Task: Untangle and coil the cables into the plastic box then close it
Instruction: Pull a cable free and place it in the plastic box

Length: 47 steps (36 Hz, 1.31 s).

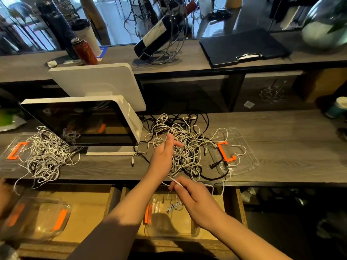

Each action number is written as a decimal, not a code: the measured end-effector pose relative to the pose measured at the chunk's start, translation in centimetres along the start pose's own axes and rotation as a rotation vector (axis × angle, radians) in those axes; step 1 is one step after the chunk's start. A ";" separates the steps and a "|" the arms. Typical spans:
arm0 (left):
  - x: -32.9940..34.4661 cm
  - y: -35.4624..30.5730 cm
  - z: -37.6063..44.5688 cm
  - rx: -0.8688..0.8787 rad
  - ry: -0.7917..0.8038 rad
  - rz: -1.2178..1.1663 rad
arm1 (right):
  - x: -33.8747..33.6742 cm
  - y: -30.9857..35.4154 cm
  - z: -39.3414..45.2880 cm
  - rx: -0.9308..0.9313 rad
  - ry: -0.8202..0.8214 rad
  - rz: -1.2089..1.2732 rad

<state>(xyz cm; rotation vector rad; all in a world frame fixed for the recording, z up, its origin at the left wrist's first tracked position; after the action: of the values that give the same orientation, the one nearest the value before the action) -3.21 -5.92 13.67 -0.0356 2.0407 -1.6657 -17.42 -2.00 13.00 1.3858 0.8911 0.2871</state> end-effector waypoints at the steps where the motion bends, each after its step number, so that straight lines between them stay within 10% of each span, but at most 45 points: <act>1: 0.3 0.5 0.1 -0.023 0.057 0.004 | -0.2 0.1 0.0 -0.009 -0.008 0.006; 17: 1.9 1.7 -3.1 -0.468 0.688 -0.047 | -6.0 0.1 2.7 -0.153 -0.230 0.002; 27: 1.7 0.1 -4.4 -0.280 1.077 0.044 | -8.9 -0.7 3.8 -0.097 -0.251 0.028; 40: 0.5 -0.4 -2.8 -0.159 0.785 0.019 | -8.5 -1.7 3.5 -0.023 -0.210 0.203; 47: -0.3 0.0 -1.7 -0.187 0.485 -0.373 | -8.0 -2.6 3.8 0.005 -0.207 0.213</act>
<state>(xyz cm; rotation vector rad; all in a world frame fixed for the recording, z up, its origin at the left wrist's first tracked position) -3.61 -4.31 13.96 -0.0880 2.6862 -1.8268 -20.83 -10.58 13.32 1.4883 0.5753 0.2974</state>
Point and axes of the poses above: each hand's wrist, its own z-axis towards the middle knuckle, its own x-axis out of the palm, y = z × x, the point moved 4 cm from there along z, towards the middle knuckle, and after that the axes turned 2 degrees about x, right-handed, at the moved point
